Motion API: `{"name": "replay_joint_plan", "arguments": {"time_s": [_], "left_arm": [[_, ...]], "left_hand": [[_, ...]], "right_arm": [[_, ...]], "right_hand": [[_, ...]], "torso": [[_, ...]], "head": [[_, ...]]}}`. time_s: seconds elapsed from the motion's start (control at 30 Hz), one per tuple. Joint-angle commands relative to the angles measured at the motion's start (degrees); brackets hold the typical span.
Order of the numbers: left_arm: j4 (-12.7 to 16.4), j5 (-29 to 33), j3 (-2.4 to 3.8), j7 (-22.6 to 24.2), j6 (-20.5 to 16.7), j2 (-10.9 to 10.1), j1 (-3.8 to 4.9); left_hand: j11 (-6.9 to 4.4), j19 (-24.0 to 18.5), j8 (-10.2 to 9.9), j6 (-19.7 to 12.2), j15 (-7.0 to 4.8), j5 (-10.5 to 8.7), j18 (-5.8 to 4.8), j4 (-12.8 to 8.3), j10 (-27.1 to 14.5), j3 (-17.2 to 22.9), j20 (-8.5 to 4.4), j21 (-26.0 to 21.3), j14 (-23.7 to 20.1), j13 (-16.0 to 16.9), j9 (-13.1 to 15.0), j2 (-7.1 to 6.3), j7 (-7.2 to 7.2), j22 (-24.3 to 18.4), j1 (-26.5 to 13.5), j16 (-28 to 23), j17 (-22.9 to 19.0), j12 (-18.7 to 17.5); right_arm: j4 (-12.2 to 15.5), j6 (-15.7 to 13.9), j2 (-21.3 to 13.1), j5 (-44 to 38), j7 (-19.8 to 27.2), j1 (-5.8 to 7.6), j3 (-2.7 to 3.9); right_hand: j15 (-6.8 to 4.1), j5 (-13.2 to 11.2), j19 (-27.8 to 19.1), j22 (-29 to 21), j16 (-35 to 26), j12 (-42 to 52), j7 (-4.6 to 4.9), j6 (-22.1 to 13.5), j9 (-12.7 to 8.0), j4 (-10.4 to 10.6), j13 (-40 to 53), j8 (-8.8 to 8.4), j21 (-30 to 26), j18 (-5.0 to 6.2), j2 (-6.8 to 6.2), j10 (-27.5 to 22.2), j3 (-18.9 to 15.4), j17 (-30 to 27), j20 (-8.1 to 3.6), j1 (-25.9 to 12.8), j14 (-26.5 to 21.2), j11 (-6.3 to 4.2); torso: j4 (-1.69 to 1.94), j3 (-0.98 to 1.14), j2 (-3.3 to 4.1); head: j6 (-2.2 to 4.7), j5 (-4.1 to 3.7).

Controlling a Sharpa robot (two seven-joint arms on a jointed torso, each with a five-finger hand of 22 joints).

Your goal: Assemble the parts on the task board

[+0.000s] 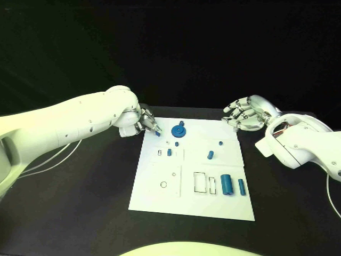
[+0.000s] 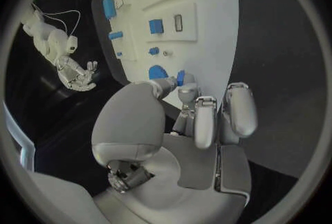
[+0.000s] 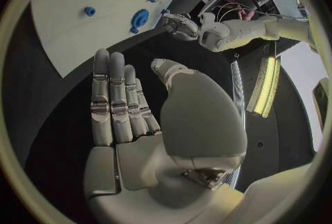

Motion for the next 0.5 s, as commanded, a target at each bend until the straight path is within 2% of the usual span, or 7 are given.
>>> {"name": "replay_joint_plan", "arguments": {"time_s": [0.03, 0.1, 0.2, 0.3, 0.5], "left_arm": [[3.2, 2.3, 0.15, 0.3, -1.4, -1.6, 0.03], [5.7, 1.9, 0.2, 0.3, -1.8, -3.0, 0.03], [9.3, 1.1, 0.24, 0.4, -2.9, -4.9, 0.03], [11.7, 0.0, 0.22, 0.6, -4.3, -6.2, 0.0], [15.5, -2.9, -0.08, 0.9, -7.2, -8.3, -0.57]], "left_hand": [[-0.03, 0.1, 0.3, -0.1, -0.23, 0.29, -0.05, -9.3, 0.5, 9.8, -0.2, 0.2, 4.6, 0.1, 1.8, -0.13, -0.3, 0.1, -0.8, -0.2, 10.6, 0.1], [-0.11, 0.1, 0.6, 0.0, -0.29, 0.33, -0.03, -9.9, 0.7, 11.0, -0.26, 0.2, 4.5, 0.2, 1.7, -0.21, -0.37, 0.0, -1.6, -0.4, 10.3, 0.2], [-0.18, 0.1, 0.9, 0.2, -0.36, 0.33, -0.04, -10.6, 1.0, 12.3, -0.32, 0.2, 4.5, 0.3, 1.5, -0.43, -0.44, 0.1, -2.5, -0.4, 10.3, 0.3], [-0.27, 0.3, 1.2, 0.4, -0.44, 0.39, -0.1, -11.4, 1.3, 13.5, -0.39, 0.3, 4.5, 0.5, 1.3, -0.66, -0.51, 0.4, -3.3, -0.4, 10.2, 0.4], [-0.4, 0.7, 1.7, 0.7, -0.55, 0.55, -0.23, -12.2, 1.9, 15.0, -0.5, 0.7, 4.6, 1.0, 1.0, -0.94, -0.64, 1.0, -4.4, -0.4, 10.3, 0.7]], "right_arm": [[-0.4, 0.2, 0.1, -0.4, 0.2, -0.11, -0.03], [-0.7, 0.5, 0.1, -0.1, 0.3, -0.22, -0.07], [-1.2, 0.9, 0.3, 0.5, 0.5, -0.45, -0.13], [-1.6, 1.1, 0.4, 1.0, 0.7, -0.61, -0.17], [-1.8, 1.2, 0.4, 1.4, 0.9, -0.73, -0.24]], "right_hand": [[0.61, 0.4, -1.6, -1.6, -2.5, -2.0, 0.56, -0.6, -0.2, -0.2, -2.2, 0.5, -1.6, 0.33, 0.09, -1.3, 0.1, -1.0, 0.74, -0.9, -2.4, 0.87], [2.04, 0.3, -4.8, -4.6, -6.4, -4.4, 1.44, -1.1, -0.4, -0.5, -5.3, 0.63, -4.2, 0.19, 0.23, -2.1, 0.1, -3.4, 2.03, -0.9, -6.3, 1.92], [3.75, 0.3, -10.2, -10.6, -11.8, -7.5, 2.31, -2.3, -1.2, -1.4, -10.4, 0.24, -4.2, 0.5, 0.74, -2.8, 0.1, -8.1, 4.26, -0.7, -10.5, 3.25], [4.15, 0.3, -10.8, -13.3, -13.4, -8.5, 2.53, -2.5, -1.6, -1.9, -12.8, 0.13, -4.2, 0.65, 0.96, -2.7, 0.0, -10.4, 4.81, -0.8, -10.8, 3.38], [4.45, 0.3, -11.1, -15.7, -14.5, -9.1, 2.76, -2.8, -2.0, -2.3, -14.9, 0.04, -4.2, 0.66, 1.14, -2.8, -0.2, -12.3, 5.1, -1.0, -10.9, 3.65]], "torso": [[0.22, 0.1, -0.12], [0.32, 0.1, -0.18], [0.45, 0.14, -0.26], [0.5, 0.17, -0.33], [0.47, 0.18, -0.33]], "head": [[-0.03, 0.01], [-0.09, 0.03], [-0.18, 0.02], [-0.2, 0.12], [-0.24, 0.25]]}}
